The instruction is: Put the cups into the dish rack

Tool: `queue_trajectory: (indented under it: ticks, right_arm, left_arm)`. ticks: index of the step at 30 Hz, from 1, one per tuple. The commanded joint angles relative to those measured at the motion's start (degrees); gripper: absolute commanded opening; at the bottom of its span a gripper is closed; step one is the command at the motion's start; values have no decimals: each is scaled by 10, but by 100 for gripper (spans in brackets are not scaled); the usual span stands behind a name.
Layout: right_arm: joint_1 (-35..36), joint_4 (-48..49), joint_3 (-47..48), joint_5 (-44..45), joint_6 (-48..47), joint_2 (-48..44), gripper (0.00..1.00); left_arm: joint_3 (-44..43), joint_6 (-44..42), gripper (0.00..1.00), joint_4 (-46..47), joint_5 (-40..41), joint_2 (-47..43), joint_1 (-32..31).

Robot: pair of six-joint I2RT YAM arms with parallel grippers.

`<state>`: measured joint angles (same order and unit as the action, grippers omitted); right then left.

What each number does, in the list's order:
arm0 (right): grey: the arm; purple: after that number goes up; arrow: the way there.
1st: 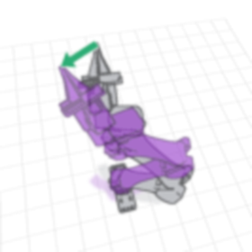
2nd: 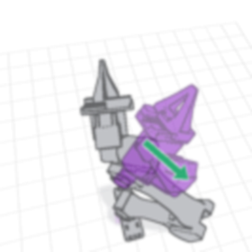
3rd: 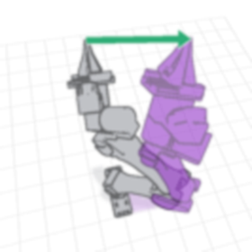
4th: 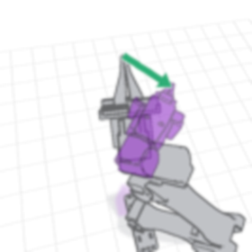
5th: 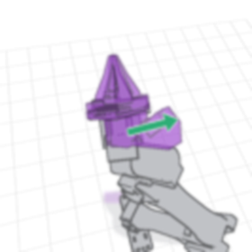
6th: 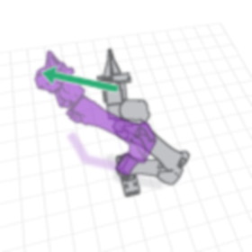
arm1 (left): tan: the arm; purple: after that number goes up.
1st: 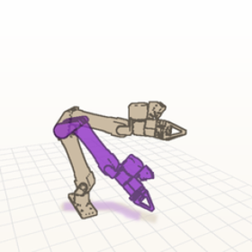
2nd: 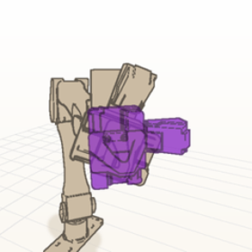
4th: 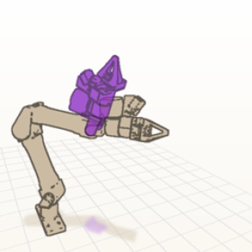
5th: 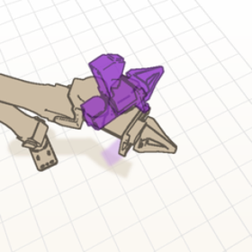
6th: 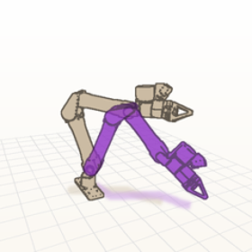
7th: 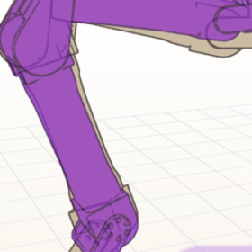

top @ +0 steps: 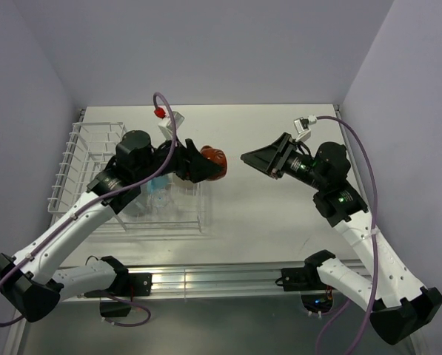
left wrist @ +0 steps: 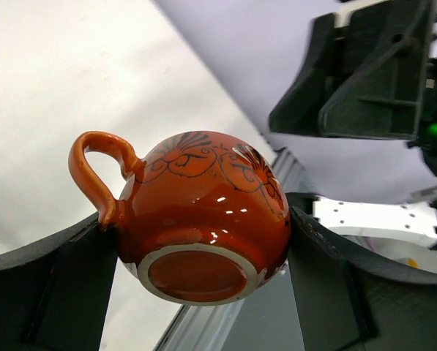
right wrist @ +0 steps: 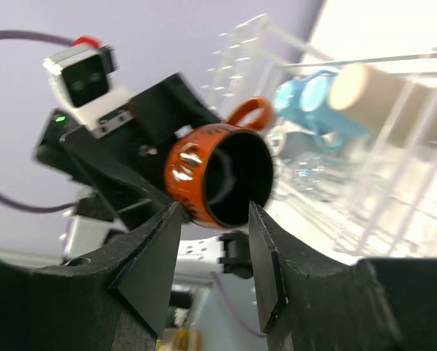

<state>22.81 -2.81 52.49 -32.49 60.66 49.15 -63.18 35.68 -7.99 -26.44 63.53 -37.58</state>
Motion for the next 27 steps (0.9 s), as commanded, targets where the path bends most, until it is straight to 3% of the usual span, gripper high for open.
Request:
queue_trajectory:
  ticks: [1, 5, 12, 27]
  right_arm:
    - [-14, -49, 2, 48, -57, -24, 50]
    - [-17, -83, -3, 80, -88, -34, 50]
    - [-17, -112, -8, 127, -131, -38, 50]
    - [-17, -143, -3, 154, -161, -37, 50]
  left_arm:
    - [-63, -37, 0, -78, 65, -33, 9]
    - [-102, -60, 0, -232, 125, -33, 24]
    - [-164, -120, 0, -401, 188, 16, 44]
    - [-105, -156, 0, -404, 200, 96, 68]
